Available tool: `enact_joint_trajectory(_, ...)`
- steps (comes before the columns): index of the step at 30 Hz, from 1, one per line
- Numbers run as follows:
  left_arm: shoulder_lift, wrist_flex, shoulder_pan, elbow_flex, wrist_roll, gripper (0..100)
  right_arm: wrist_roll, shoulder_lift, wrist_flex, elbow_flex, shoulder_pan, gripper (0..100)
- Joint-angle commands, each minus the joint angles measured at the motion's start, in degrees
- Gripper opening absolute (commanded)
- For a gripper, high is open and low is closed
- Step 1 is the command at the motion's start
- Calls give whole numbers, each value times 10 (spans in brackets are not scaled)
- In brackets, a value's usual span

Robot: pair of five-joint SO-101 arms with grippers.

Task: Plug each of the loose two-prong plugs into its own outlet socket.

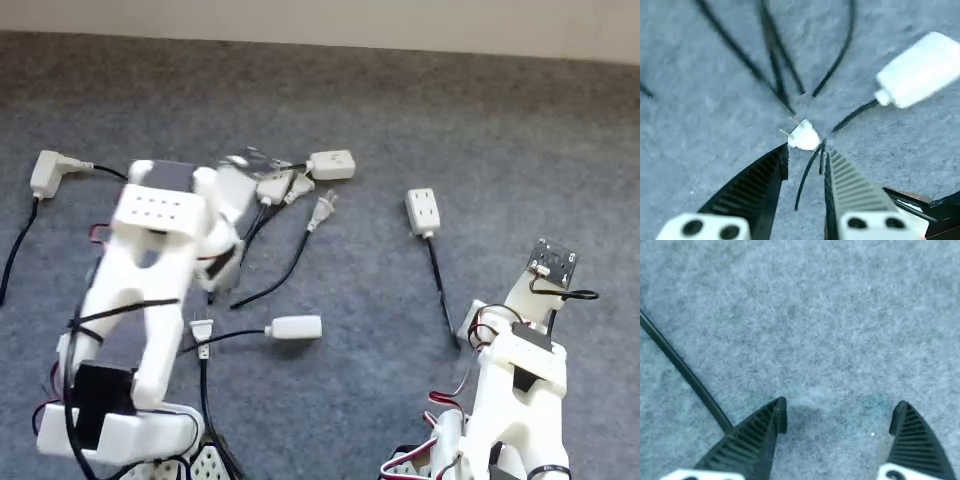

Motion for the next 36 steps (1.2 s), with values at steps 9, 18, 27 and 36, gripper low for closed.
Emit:
enact_joint_trajectory(9,-16,-59,35,8,4,119,8,-19,-9,-2,-21,324)
enact_joint_trajectory(18,-16,-239,254,124,43,119,8,-15,-9,-2,-19,324)
enact_joint_trajectory(27,-19,-327,254,247,41,116,8,-15,-9,-2,-19,324)
enact_joint_trajectory(36,-22,-323,326,318,42,116,8,-15,-9,-2,-19,324)
